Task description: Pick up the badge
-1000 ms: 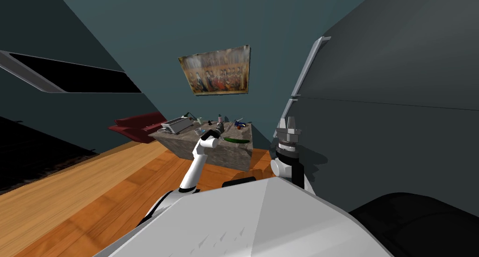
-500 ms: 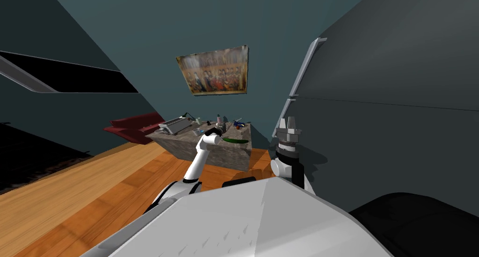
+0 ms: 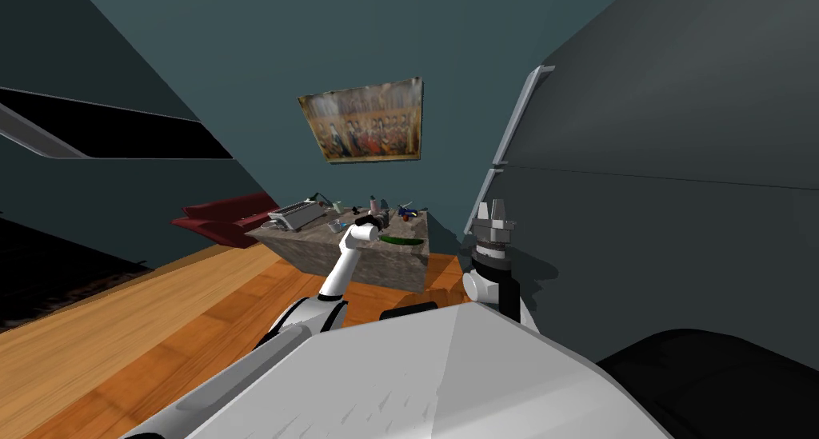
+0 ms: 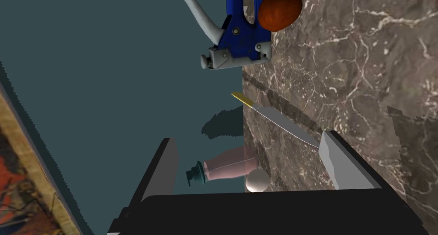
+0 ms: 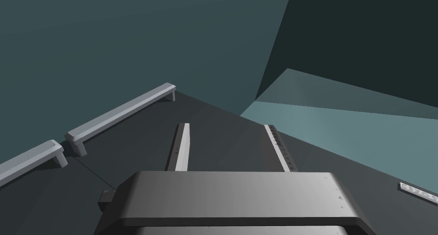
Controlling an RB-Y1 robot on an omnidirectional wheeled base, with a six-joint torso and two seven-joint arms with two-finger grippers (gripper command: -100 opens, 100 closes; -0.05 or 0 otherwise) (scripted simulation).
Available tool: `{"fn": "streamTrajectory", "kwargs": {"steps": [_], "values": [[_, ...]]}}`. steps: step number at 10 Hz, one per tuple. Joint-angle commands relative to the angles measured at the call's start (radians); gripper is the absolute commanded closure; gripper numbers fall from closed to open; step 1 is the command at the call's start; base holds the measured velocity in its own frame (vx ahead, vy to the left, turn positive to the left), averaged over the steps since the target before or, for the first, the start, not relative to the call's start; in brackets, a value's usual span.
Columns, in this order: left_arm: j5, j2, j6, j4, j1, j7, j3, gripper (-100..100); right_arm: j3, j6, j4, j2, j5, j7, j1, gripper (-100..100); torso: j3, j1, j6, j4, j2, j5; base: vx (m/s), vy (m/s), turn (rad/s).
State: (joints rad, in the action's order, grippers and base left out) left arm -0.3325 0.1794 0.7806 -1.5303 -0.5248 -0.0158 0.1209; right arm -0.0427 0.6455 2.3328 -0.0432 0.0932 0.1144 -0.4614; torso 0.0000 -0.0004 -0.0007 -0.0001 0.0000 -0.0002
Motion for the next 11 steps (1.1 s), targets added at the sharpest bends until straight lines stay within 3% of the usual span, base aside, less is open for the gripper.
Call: {"fn": "streamTrajectory", "kwargs": {"steps": [1,2,4,5,6,7,9,10,11], "values": [[-0.007,0.002,0.050,0.031,-0.023,-0.001,0.003,-100,0.000,0.000,0.000,0.000,0.000,0.000,0.000,0,0.000,0.000,0.000,0.000,0.000,0.000,0.006,-0.009,-0.026],[-0.017,0.005,0.081,0.065,-0.063,0.000,0.009,-100,0.000,0.000,0.000,0.000,0.000,0.000,0.000,0,0.000,0.000,0.000,0.000,0.000,0.000,0.009,-0.008,-0.028],[-0.017,0.005,0.124,0.089,-0.072,0.000,0.009,-100,0.000,0.000,0.000,0.000,0.000,0.000,0.000,0,0.000,0.000,0.000,0.000,0.000,0.000,0.005,-0.002,-0.009],[-0.025,0.008,0.160,0.139,-0.118,0.000,0.013,-100,0.000,0.000,0.000,0.000,0.000,0.000,0.000,0,0.000,0.001,0.000,0.000,0.000,0.000,0.008,0.000,-0.023],[-0.025,0.008,0.187,0.146,-0.118,0.000,0.013,-100,0.000,0.000,0.000,0.000,0.000,0.000,0.000,0,0.000,0.001,0.000,0.000,0.000,0.000,0.011,0.001,-0.024],[-0.032,0.010,0.219,0.184,-0.163,0.002,0.017,-100,0.000,0.000,0.000,0.000,0.000,0.000,0.000,0,0.000,0.001,0.000,0.000,0.000,0.000,0.016,0.002,-0.026],[-0.032,0.010,0.259,0.204,-0.163,0.002,0.017,-100,0.000,0.000,0.000,0.000,0.000,0.000,0.000,0,-0.001,0.001,0.000,0.000,-0.001,0.000,0.012,0.004,-0.009],[-0.037,0.013,0.298,0.252,-0.205,0.003,0.021,-100,0.000,0.000,0.000,0.000,0.000,0.000,0.000,0,0.000,0.001,-0.001,0.000,0.000,0.000,0.014,0.010,-0.024],[-0.037,0.013,0.323,0.261,-0.205,0.003,0.021,-100,0.000,0.000,0.000,0.000,0.000,0.000,0.000,0,0.000,0.001,0.000,0.000,-0.001,0.000,0.015,0.010,-0.020]]}}
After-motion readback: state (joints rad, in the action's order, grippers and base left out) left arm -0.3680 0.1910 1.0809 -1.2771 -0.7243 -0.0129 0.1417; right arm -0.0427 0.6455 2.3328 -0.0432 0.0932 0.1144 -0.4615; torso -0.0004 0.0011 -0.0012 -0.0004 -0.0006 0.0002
